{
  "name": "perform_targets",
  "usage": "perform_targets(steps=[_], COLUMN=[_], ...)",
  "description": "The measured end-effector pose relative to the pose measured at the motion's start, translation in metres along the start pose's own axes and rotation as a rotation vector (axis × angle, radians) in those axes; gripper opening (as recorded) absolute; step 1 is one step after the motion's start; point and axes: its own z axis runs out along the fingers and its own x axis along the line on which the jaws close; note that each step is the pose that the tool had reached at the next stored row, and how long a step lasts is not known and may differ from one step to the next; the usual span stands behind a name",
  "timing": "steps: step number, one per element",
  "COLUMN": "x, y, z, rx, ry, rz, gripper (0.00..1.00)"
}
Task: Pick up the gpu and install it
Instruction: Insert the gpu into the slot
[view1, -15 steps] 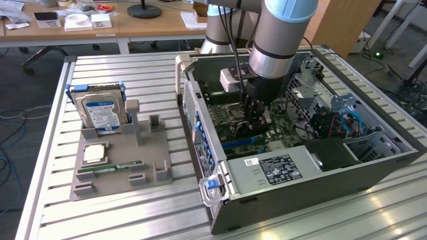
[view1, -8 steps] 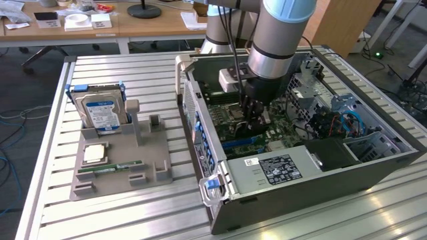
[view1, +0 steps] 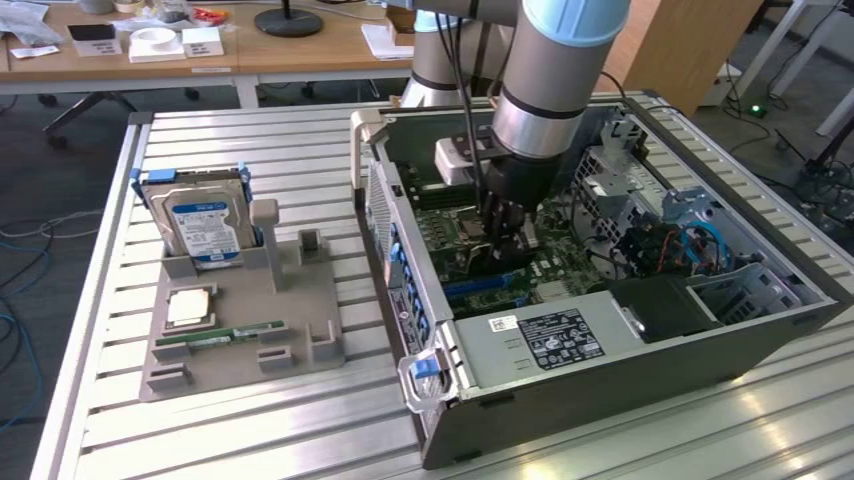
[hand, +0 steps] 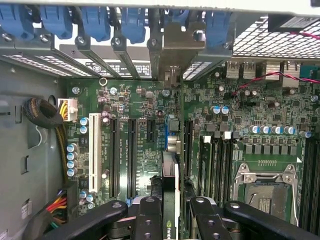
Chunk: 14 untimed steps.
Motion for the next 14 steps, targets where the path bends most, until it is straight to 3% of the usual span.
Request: perform_targets(steps=[14], x=[0.0002], y=[0.0012], z=[0.0009], rx=[0.0], ry=[0.0], rz=[0.0], gripper=[0.26])
